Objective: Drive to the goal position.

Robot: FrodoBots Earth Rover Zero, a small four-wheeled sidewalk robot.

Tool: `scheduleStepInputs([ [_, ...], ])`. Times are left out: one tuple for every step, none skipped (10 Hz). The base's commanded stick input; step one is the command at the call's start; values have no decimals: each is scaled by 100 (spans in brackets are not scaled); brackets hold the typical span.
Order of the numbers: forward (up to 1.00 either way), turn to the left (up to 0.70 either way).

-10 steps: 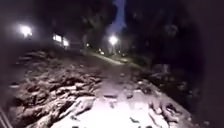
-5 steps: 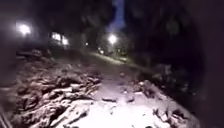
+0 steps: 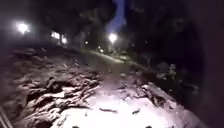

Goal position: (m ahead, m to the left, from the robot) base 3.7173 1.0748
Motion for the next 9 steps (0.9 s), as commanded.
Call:
scheduleStepInputs([
  [70,30],
  [70,15],
  [70,1],
  [70,10],
  [70,18],
  [70,24],
  [70,30],
  [70,33],
  [70,21],
])
